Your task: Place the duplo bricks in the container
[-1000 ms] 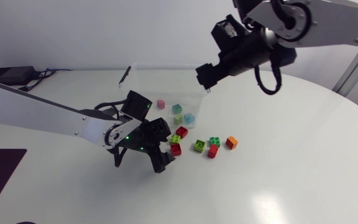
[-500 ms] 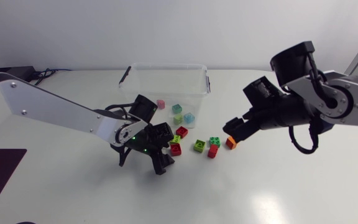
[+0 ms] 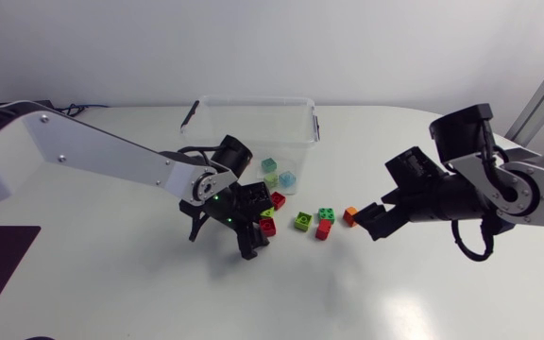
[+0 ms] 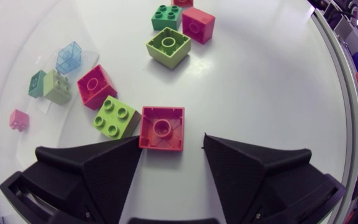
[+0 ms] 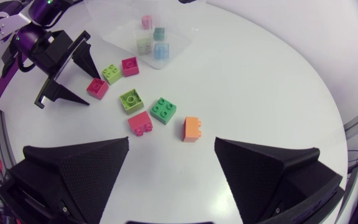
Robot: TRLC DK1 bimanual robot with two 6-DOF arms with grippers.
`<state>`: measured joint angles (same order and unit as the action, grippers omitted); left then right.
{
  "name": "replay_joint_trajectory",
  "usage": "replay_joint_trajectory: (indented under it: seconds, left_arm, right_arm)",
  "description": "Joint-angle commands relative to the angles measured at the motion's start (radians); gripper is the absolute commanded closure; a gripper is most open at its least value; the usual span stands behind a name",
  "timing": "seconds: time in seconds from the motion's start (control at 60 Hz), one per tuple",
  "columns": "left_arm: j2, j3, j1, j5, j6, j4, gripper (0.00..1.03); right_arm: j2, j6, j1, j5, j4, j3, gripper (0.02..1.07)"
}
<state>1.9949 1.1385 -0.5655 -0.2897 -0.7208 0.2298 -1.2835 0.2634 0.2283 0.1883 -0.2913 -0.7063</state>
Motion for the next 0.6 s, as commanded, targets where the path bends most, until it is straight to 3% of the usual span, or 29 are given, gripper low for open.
replay_joint_trajectory:
  seconds: [0.0,0.067,0.1,0.15,0.4,0.583]
  left_arm:
    - [0.041,0.044,-0.013,0.001,-0.031,0.023,0.49]
    - [0.054,0.069,-0.022,0.001,-0.031,0.037,0.65]
    - [0.062,0.083,-0.028,0.001,-0.031,0.046,0.82]
    - [0.073,0.095,-0.033,0.001,-0.031,0.052,0.96]
    - [0.053,0.113,-0.025,-0.002,-0.026,0.123,0.97]
    - [-0.077,0.049,-0.007,-0.022,-0.019,0.138,0.98]
  right_arm:
    - [-0.036,0.016,-0.01,0.008,0.04,0.05,0.07]
    - [-0.08,0.019,-0.029,0.008,0.078,0.06,0.07]
    - [-0.1,0.019,-0.038,0.008,0.095,0.06,0.07]
    - [-0.125,0.02,-0.053,0.008,0.109,0.054,0.07]
    - [-0.203,0.013,-0.07,0.011,0.113,-0.009,0.07]
    - [-0.298,-0.004,-0.052,-0.013,0.112,-0.084,0.07]
